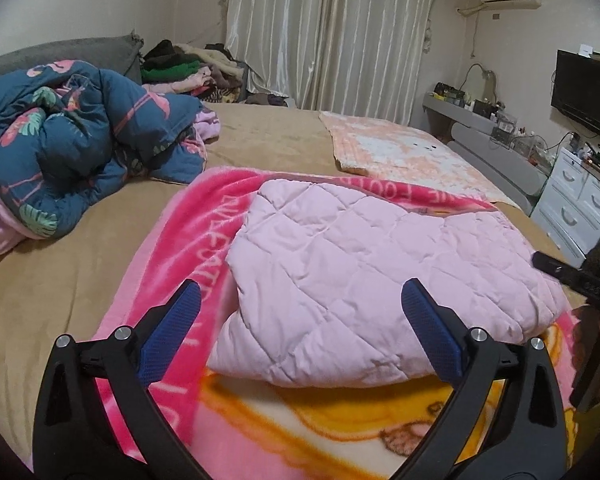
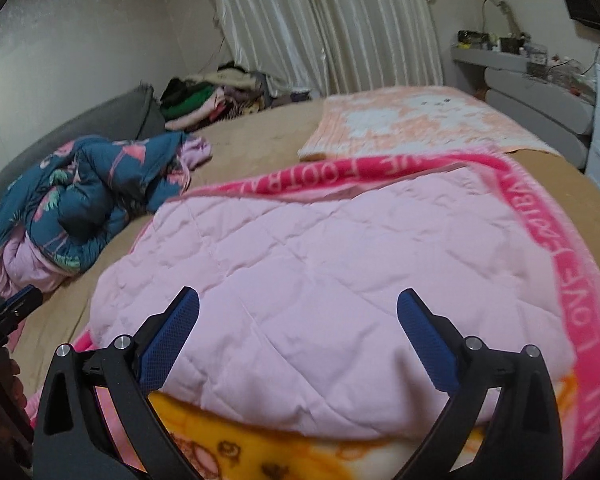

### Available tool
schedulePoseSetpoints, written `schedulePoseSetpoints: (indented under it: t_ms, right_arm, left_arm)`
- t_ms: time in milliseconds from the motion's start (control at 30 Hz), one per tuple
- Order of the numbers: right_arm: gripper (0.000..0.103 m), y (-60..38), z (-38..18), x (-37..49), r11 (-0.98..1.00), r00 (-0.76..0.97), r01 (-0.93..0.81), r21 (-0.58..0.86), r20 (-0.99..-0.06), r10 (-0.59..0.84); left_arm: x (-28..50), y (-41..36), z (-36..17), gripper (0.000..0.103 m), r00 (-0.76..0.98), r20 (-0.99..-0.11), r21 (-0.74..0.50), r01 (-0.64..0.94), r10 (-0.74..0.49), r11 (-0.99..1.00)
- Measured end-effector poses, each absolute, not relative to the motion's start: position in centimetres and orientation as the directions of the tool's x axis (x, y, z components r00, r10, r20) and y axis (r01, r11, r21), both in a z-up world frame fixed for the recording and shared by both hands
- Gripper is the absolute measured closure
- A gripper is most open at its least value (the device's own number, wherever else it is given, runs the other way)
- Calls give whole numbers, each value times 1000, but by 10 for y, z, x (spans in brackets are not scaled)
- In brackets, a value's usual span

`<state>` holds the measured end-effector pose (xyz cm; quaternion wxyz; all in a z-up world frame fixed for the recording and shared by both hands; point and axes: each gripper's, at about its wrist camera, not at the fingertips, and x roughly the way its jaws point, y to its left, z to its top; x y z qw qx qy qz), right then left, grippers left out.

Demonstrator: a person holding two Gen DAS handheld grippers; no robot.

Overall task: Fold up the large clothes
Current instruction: 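Bring both open tools to the edge of the folded jacket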

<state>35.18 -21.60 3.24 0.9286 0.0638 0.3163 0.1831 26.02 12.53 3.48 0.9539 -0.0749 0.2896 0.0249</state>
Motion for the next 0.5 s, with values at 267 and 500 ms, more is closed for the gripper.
schedulePoseSetpoints:
  t_ms: [267, 500]
  right_arm:
    - [4, -244, 50, 306, 938, 775, -285, 198, -529, 347]
    - [4, -258, 52, 277, 948, 794, -273, 164, -517, 319]
  left_arm:
    - [237, 110, 42, 9, 846, -533, -65, -83, 35, 994]
    - [218, 108, 39, 9, 849, -528, -86, -68, 12, 994]
